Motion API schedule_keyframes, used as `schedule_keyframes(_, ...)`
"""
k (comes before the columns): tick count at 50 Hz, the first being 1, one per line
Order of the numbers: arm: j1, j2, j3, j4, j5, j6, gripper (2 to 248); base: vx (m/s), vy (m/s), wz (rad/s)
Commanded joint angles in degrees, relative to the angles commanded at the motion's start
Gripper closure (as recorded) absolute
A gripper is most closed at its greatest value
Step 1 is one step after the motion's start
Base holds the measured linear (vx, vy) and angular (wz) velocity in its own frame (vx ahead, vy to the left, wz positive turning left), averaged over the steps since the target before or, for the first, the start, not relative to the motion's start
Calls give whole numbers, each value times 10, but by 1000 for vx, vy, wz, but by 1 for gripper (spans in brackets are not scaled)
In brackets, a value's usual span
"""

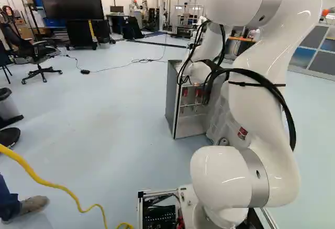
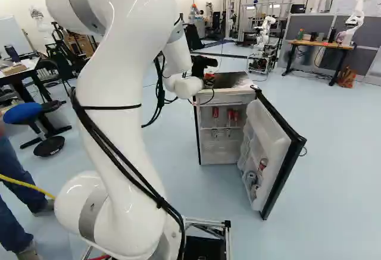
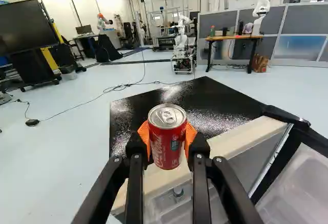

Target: Grab a drink from the fridge

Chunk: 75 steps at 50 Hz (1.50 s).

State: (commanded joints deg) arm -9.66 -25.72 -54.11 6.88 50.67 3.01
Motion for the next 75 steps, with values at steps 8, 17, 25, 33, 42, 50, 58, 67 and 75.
schedule_keyframes(8,-5,-17,-14,0,0,0,161,0,0,0)
schedule_keyframes(17,-9,-32,-28,0,0,0,161,0,0,0)
schedule_keyframes(25,-11,-39,-36,0,0,0,161,0,0,0)
schedule_keyframes(33,-11,-40,-38,0,0,0,161,0,0,0)
schedule_keyframes(42,-11,-40,-38,0,0,0,161,0,0,0)
schedule_keyframes(50,-11,-40,-38,0,0,0,161,0,0,0)
schedule_keyframes(58,-11,-42,-38,0,0,0,161,0,0,0)
schedule_keyframes(67,-11,-45,-38,0,0,0,161,0,0,0)
schedule_keyframes(75,-11,-46,-38,0,0,0,134,0,0,0)
